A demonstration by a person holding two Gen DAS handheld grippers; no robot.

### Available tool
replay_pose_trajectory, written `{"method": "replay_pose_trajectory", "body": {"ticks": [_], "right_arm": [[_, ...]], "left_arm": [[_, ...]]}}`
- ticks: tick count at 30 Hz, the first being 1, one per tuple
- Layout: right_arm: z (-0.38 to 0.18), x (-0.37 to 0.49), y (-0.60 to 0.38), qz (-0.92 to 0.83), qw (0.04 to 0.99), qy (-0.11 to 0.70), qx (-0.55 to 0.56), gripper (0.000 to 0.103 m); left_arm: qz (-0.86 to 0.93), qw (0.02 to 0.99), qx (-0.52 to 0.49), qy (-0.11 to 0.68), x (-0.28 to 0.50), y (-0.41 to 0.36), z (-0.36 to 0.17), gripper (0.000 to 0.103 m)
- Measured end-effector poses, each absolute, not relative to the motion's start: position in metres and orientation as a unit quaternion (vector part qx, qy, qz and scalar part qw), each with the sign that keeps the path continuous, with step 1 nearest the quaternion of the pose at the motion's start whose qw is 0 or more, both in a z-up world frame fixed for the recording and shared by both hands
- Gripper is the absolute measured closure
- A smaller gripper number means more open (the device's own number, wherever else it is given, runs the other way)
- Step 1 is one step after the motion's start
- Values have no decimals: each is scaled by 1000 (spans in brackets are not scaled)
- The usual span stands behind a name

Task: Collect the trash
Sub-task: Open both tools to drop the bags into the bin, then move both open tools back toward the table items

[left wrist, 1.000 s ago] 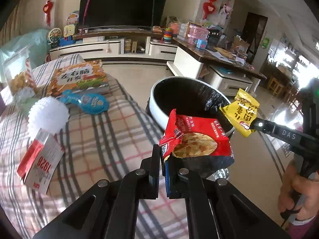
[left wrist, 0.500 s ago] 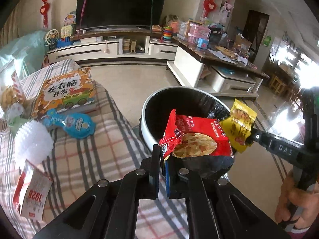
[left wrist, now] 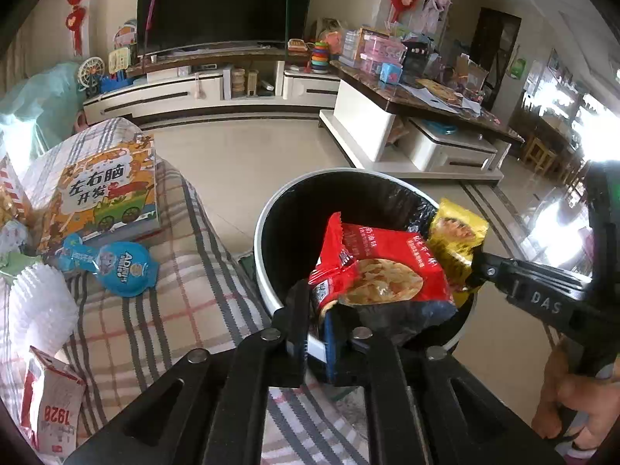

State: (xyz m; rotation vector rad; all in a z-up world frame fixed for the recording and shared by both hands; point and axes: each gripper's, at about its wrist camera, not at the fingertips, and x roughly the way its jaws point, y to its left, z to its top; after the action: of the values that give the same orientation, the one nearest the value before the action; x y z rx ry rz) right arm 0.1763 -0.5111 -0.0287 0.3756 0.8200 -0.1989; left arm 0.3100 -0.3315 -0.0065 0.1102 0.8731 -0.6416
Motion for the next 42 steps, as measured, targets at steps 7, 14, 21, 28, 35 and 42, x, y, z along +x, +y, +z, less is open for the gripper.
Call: {"method": "replay_pose_trajectory", "body": {"ticks": [7, 14, 21, 28, 35, 42], "right_arm": [[-25, 175, -511, -102, 897, 392, 179, 50], [-20, 160, -502, -93, 903, 368, 200, 35], [-22, 148, -476, -73, 907, 353, 217, 26], [-19, 139, -438, -49, 914, 342, 210, 21], [-17, 141, -410, -20, 918, 343, 200, 18], [-20, 150, -385, 8, 919, 350, 183, 18]], "left_arm": [[-292, 864, 36, 409, 307, -314, -4, 54], [-274, 872, 9, 405, 284, -275, -11, 45], [-261, 877, -13, 403, 254, -227, -17, 42], [-237, 887, -30, 394, 225, -179, -17, 42], [-212, 893, -43, 394, 207, -132, -16, 40], [-183, 896, -60, 400, 199, -101, -16, 40]]}}
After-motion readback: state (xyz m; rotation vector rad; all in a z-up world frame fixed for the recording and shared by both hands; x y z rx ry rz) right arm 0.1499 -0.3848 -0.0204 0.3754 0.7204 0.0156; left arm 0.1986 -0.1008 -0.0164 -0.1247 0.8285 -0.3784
